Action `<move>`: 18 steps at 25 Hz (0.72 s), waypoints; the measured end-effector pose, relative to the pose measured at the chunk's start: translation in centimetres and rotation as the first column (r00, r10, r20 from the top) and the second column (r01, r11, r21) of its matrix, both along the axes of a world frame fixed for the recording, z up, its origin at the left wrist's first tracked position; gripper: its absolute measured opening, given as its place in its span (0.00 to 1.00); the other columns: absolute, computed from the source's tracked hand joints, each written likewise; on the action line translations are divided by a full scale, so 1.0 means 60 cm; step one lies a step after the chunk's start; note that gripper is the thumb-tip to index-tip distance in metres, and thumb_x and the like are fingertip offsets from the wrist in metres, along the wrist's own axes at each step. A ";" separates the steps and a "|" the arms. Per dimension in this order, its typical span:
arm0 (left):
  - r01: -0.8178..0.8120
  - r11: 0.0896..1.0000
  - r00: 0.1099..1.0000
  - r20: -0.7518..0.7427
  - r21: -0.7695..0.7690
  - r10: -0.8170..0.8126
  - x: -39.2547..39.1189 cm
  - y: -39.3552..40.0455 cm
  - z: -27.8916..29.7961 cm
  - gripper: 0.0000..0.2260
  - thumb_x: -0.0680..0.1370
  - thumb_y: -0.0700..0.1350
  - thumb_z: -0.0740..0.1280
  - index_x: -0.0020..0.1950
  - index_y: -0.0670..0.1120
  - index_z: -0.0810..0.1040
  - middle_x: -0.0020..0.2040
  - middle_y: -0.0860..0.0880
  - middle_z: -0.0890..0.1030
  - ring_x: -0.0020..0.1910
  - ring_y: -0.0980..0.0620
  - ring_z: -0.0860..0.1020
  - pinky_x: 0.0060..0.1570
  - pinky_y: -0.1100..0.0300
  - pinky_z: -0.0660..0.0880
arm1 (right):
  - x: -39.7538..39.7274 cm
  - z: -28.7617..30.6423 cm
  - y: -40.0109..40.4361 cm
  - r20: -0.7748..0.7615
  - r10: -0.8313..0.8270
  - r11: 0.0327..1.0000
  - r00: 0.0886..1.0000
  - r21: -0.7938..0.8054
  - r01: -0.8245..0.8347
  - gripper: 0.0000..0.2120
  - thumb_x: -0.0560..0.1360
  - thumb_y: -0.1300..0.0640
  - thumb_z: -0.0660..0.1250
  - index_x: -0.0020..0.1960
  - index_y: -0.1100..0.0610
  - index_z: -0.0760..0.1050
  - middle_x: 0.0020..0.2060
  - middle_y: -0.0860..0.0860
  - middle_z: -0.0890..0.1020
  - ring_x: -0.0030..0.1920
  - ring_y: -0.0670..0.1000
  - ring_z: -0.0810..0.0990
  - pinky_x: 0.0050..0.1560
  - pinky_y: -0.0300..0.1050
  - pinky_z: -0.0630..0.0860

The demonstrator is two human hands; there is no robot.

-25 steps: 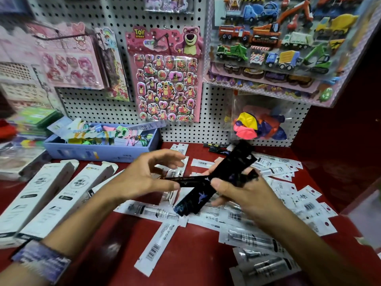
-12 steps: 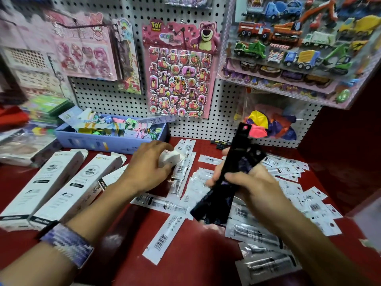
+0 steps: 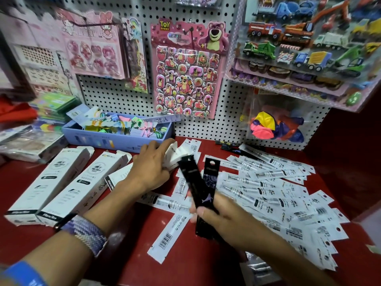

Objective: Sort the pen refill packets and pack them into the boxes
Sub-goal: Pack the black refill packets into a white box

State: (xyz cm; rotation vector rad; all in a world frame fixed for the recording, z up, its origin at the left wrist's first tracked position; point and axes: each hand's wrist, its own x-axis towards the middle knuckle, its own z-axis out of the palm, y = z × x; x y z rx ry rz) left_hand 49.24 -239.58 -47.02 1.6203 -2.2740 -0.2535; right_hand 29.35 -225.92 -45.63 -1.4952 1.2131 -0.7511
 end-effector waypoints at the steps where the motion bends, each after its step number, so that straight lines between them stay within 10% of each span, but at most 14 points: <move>1: 0.021 0.999 0.999 -0.040 -0.033 -0.022 -0.002 0.005 0.010 0.35 0.70 0.43 0.69 0.74 0.55 0.60 0.57 0.44 0.67 0.57 0.42 0.67 0.53 0.46 0.71 | 0.000 -0.002 0.001 -0.027 0.007 0.999 1.000 0.036 -0.006 0.09 0.81 0.53 0.61 0.55 0.40 0.75 0.53 0.48 0.81 0.54 0.47 0.83 0.60 0.57 0.78; 5: 0.033 0.957 0.949 -0.293 -0.288 -0.121 -0.011 0.032 0.070 0.32 0.67 0.44 0.70 0.70 0.56 0.67 0.55 0.49 0.63 0.55 0.50 0.64 0.53 0.54 0.67 | -0.013 0.040 -0.015 0.323 -0.150 0.985 0.934 -0.029 0.168 0.11 0.81 0.59 0.62 0.51 0.49 0.81 0.44 0.54 0.83 0.47 0.54 0.84 0.49 0.55 0.81; 9: 0.055 0.884 0.861 -0.426 -0.464 -0.277 -0.034 0.076 0.112 0.29 0.68 0.41 0.70 0.68 0.53 0.67 0.59 0.47 0.65 0.57 0.49 0.70 0.54 0.55 0.71 | -0.010 0.130 -0.027 0.826 -0.166 0.955 0.538 -0.002 0.298 0.13 0.73 0.65 0.58 0.55 0.60 0.75 0.35 0.54 0.75 0.33 0.52 0.75 0.37 0.46 0.76; 18: 0.147 0.920 0.945 -0.224 -0.363 -0.239 -0.044 0.074 0.076 0.23 0.74 0.49 0.71 0.66 0.55 0.68 0.69 0.46 0.67 0.66 0.46 0.69 0.58 0.41 0.75 | 0.022 0.186 -0.057 0.941 -0.066 0.921 0.333 -0.070 0.382 0.12 0.78 0.62 0.56 0.57 0.60 0.75 0.41 0.53 0.81 0.49 0.55 0.83 0.58 0.52 0.80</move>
